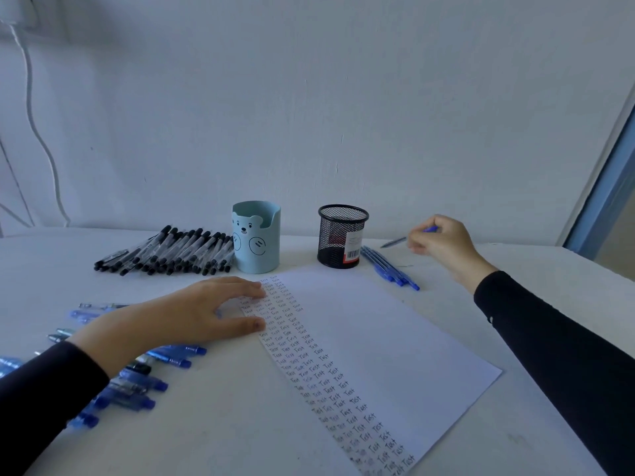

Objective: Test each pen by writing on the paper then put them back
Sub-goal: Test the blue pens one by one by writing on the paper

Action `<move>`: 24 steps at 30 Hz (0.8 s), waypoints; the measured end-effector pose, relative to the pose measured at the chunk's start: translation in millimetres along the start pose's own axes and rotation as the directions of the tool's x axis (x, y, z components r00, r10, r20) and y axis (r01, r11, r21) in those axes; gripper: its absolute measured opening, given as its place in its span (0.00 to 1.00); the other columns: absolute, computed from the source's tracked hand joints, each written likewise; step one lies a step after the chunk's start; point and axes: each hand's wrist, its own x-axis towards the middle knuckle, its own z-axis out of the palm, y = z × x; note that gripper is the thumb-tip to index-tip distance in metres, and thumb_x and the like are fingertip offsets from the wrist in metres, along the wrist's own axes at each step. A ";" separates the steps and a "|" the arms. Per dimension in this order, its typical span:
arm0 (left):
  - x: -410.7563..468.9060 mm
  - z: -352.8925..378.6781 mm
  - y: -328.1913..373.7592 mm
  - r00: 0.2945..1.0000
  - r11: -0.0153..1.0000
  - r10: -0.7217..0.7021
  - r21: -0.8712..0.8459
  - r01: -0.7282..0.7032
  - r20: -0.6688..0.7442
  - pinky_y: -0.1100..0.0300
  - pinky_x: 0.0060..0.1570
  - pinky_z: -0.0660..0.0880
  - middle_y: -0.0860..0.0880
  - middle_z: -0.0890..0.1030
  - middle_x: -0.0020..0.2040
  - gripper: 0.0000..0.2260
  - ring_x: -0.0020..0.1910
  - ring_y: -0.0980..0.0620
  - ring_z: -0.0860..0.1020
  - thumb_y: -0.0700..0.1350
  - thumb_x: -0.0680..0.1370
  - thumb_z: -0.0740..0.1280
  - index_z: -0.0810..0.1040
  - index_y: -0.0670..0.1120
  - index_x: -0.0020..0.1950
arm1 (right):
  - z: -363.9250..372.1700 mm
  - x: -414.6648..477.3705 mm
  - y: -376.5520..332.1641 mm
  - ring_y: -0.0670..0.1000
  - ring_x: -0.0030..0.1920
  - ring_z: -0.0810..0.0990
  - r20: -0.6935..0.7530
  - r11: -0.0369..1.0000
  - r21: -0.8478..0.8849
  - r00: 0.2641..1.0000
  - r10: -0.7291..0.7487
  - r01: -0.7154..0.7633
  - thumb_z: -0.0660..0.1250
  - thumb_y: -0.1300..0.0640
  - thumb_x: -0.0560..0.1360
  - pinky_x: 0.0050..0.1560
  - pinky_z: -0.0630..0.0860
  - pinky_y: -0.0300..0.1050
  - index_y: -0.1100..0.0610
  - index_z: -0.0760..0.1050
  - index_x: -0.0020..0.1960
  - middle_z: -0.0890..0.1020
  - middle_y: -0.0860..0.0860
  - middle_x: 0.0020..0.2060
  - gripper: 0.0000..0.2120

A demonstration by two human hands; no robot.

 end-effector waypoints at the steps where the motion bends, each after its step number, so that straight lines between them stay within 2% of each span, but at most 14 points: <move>1: 0.2 0.0 -0.1 1.000 1.000 0.002 -0.004 -0.002 0.002 0.80 0.49 0.68 0.68 0.64 0.69 0.32 0.66 0.68 0.64 0.73 0.67 0.60 0.68 0.64 0.70 | 0.8 -0.3 6.0 0.54 0.40 0.81 -0.003 0.993 -0.115 1.000 0.000 -0.001 0.69 0.67 0.71 0.47 0.81 0.46 0.63 0.76 0.42 0.82 0.58 0.40 0.02; 2: 0.4 -0.2 -0.1 1.000 1.000 0.006 -0.011 -0.006 0.005 0.80 0.48 0.68 0.69 0.64 0.69 0.33 0.66 0.68 0.64 0.74 0.67 0.60 0.68 0.64 0.70 | 2.4 -1.1 10.4 0.54 0.36 0.78 0.006 0.970 -0.242 1.000 -0.006 0.008 0.69 0.65 0.70 0.42 0.79 0.45 0.61 0.75 0.38 0.81 0.56 0.36 0.03; 3: 0.4 -0.5 -0.4 1.000 1.000 0.011 -0.014 -0.011 0.006 0.80 0.48 0.68 0.69 0.64 0.69 0.35 0.66 0.68 0.64 0.76 0.66 0.59 0.68 0.64 0.70 | 4.6 -2.2 12.9 0.53 0.33 0.72 0.039 0.930 -0.368 0.999 -0.008 0.022 0.68 0.64 0.69 0.37 0.72 0.43 0.58 0.71 0.33 0.76 0.54 0.30 0.08; 5: 0.9 -0.3 -2.2 1.000 1.000 0.017 -0.011 -0.017 0.007 0.80 0.48 0.68 0.69 0.64 0.68 0.37 0.66 0.68 0.63 0.78 0.64 0.57 0.67 0.64 0.70 | 10.6 -4.0 15.4 0.52 0.32 0.61 0.127 0.850 -0.525 0.992 0.025 0.046 0.64 0.63 0.69 0.34 0.57 0.44 0.54 0.60 0.30 0.63 0.52 0.27 0.15; 7: 1.1 -0.1 -3.0 1.000 1.000 0.021 -0.006 -0.021 0.005 0.80 0.48 0.68 0.70 0.64 0.68 0.37 0.66 0.68 0.63 0.77 0.64 0.58 0.68 0.64 0.70 | 14.5 -4.0 18.2 0.52 0.33 0.62 0.142 0.813 -0.581 0.987 0.070 0.026 0.64 0.61 0.71 0.36 0.57 0.44 0.53 0.60 0.30 0.64 0.52 0.28 0.16; 9: 0.7 -0.2 -4.0 0.999 0.999 0.035 0.004 -0.035 0.006 0.80 0.51 0.65 0.70 0.64 0.67 0.36 0.65 0.69 0.64 0.77 0.64 0.58 0.68 0.64 0.69 | 16.2 -3.0 20.3 0.52 0.36 0.68 0.125 0.797 -0.605 0.988 0.085 0.008 0.65 0.59 0.73 0.38 0.62 0.44 0.57 0.67 0.33 0.71 0.53 0.32 0.12; 12: -1.1 -10.3 -3.1 1.000 0.999 0.018 -0.030 -0.019 -0.025 0.77 0.57 0.63 0.71 0.70 0.62 0.32 0.60 0.75 0.68 0.78 0.64 0.59 0.71 0.66 0.64 | 20.0 -3.8 17.7 0.55 0.37 0.74 0.079 0.820 -0.567 0.996 -0.038 0.076 0.65 0.57 0.73 0.40 0.71 0.47 0.65 0.73 0.39 0.78 0.53 0.35 0.11; 14: -3.8 -25.2 -4.7 0.998 0.997 -0.012 -0.082 0.007 -0.064 0.76 0.56 0.68 0.71 0.75 0.56 0.29 0.55 0.75 0.72 0.77 0.63 0.61 0.73 0.68 0.60 | 28.4 -11.5 7.1 0.53 0.40 0.78 0.052 0.861 -0.478 0.985 -0.166 0.171 0.67 0.55 0.74 0.45 0.77 0.49 0.59 0.77 0.45 0.81 0.50 0.38 0.07; 17: -12.2 -46.6 -13.4 0.995 0.990 -0.040 -0.140 0.027 -0.094 0.63 0.57 0.76 0.64 0.82 0.49 0.30 0.50 0.65 0.80 0.78 0.58 0.65 0.82 0.63 0.52 | 52.3 -31.1 -9.6 0.51 0.34 0.77 0.150 0.866 -0.379 0.945 -0.289 0.325 0.67 0.54 0.74 0.41 0.77 0.49 0.52 0.76 0.42 0.80 0.46 0.32 0.03; 19: -19.4 -56.0 -17.7 0.994 0.992 -0.085 -0.095 0.078 -0.068 0.54 0.55 0.79 0.59 0.84 0.44 0.24 0.46 0.55 0.82 0.75 0.60 0.68 0.85 0.60 0.46 | 69.6 -45.4 -11.4 0.48 0.31 0.74 0.252 0.850 -0.345 0.912 -0.324 0.397 0.68 0.53 0.73 0.39 0.74 0.47 0.50 0.75 0.39 0.78 0.43 0.28 0.05; 22: -25.5 -64.1 -23.5 0.987 0.986 -0.158 -0.042 0.159 0.035 0.42 0.58 0.76 0.53 0.85 0.44 0.10 0.48 0.41 0.81 0.63 0.68 0.73 0.85 0.60 0.44 | 87.7 -63.5 -4.5 0.44 0.29 0.71 0.328 0.851 -0.276 0.876 -0.354 0.447 0.69 0.56 0.73 0.35 0.71 0.44 0.50 0.75 0.38 0.78 0.44 0.30 0.06; 24: -26.9 -67.5 -26.0 0.983 0.984 -0.170 -0.036 0.172 0.065 0.41 0.59 0.74 0.52 0.85 0.45 0.10 0.45 0.41 0.80 0.62 0.69 0.73 0.85 0.61 0.46 | 93.3 -69.4 -0.4 0.43 0.29 0.71 0.336 0.831 -0.249 0.849 -0.408 0.498 0.70 0.57 0.73 0.35 0.72 0.45 0.48 0.75 0.38 0.78 0.43 0.31 0.07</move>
